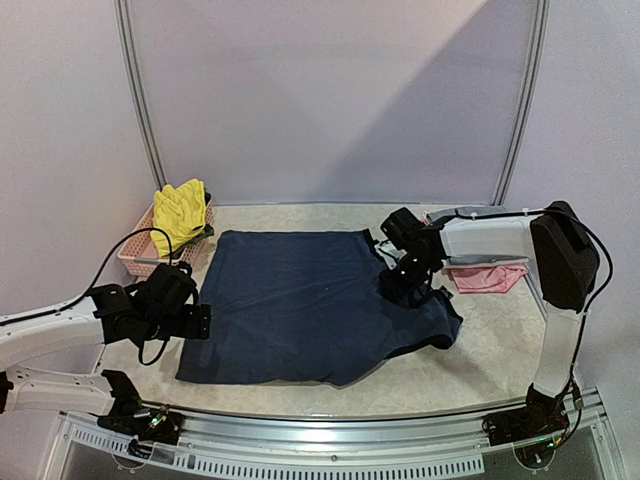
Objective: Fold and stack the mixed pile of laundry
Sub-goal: Smooth out the flattened tank top at the center of the board.
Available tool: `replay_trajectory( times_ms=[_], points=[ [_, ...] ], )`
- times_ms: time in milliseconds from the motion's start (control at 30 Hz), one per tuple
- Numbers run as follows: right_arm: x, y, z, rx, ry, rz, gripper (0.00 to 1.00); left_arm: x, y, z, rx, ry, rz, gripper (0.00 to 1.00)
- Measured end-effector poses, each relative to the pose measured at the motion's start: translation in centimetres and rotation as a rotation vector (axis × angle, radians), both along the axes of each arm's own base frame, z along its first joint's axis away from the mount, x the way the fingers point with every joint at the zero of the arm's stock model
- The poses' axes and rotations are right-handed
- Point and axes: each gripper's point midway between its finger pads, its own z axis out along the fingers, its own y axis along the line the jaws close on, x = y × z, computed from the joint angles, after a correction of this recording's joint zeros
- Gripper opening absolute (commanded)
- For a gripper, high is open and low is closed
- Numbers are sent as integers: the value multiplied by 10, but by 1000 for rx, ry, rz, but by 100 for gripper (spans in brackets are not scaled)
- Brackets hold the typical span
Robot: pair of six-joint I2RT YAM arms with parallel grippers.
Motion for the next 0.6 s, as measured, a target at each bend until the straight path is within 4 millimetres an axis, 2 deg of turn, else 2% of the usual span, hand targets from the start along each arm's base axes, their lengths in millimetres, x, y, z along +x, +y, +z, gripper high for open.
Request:
replay_trajectory(
  times_ms=[267,467,600],
  points=[
    [8,2,5,8,-27,-23,4,0,2,-1,7,-2,6,91],
    [15,2,12,-1,-51,-39,0,-1,3,-2,11,-3,8,91],
    [29,-1,30,-22,-95,-64,0,-1,3,-1,8,-9,10,91]
  ],
)
